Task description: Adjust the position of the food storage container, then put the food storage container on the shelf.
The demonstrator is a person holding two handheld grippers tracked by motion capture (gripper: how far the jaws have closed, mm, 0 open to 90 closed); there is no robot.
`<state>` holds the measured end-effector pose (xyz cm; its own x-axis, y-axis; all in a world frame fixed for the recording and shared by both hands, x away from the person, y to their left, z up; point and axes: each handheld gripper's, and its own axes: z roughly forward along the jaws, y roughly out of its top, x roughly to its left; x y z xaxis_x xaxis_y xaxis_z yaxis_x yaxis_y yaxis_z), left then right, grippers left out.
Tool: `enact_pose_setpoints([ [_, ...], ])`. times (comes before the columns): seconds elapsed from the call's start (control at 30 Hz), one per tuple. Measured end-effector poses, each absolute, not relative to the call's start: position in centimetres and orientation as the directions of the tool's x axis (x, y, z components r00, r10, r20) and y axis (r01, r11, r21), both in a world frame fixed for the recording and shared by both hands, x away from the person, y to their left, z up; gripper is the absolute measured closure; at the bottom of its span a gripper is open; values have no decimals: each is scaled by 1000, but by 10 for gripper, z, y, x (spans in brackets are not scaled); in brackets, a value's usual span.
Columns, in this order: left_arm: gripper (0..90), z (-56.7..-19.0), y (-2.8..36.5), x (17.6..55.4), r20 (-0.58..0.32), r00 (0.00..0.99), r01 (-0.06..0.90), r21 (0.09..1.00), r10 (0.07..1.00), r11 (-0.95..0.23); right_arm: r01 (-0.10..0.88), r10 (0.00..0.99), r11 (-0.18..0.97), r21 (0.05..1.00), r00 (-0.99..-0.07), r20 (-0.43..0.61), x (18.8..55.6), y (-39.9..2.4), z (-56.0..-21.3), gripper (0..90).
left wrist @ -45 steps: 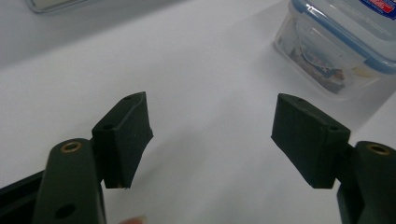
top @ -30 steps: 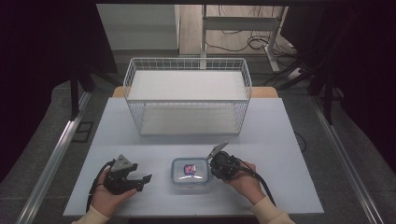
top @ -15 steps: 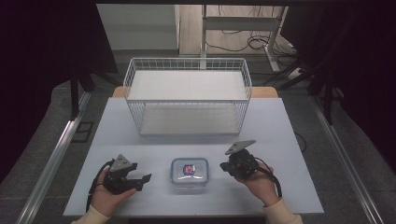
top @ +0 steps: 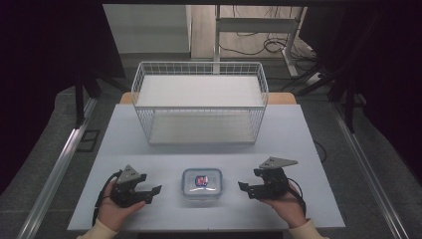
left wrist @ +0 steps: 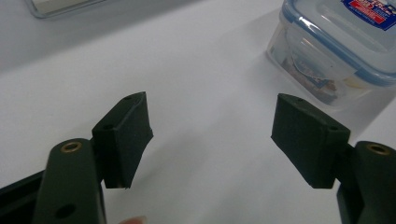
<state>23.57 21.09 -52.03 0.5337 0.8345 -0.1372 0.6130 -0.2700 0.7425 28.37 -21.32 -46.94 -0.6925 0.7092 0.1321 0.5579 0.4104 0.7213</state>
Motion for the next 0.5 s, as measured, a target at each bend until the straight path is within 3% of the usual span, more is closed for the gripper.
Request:
enact_pose_setpoints([
  [0.33, 272, -518, 211, 235, -140, 527, 610, 750, 838, -258, 564, 713, 395, 725, -686, 146, 284, -210, -473, 205],
  [0.5, 225, -511, 210, 234, -165, 505, 604, 769, 847, -211, 581, 717, 365, 727, -674, 179, 284, -209, -474, 203],
])
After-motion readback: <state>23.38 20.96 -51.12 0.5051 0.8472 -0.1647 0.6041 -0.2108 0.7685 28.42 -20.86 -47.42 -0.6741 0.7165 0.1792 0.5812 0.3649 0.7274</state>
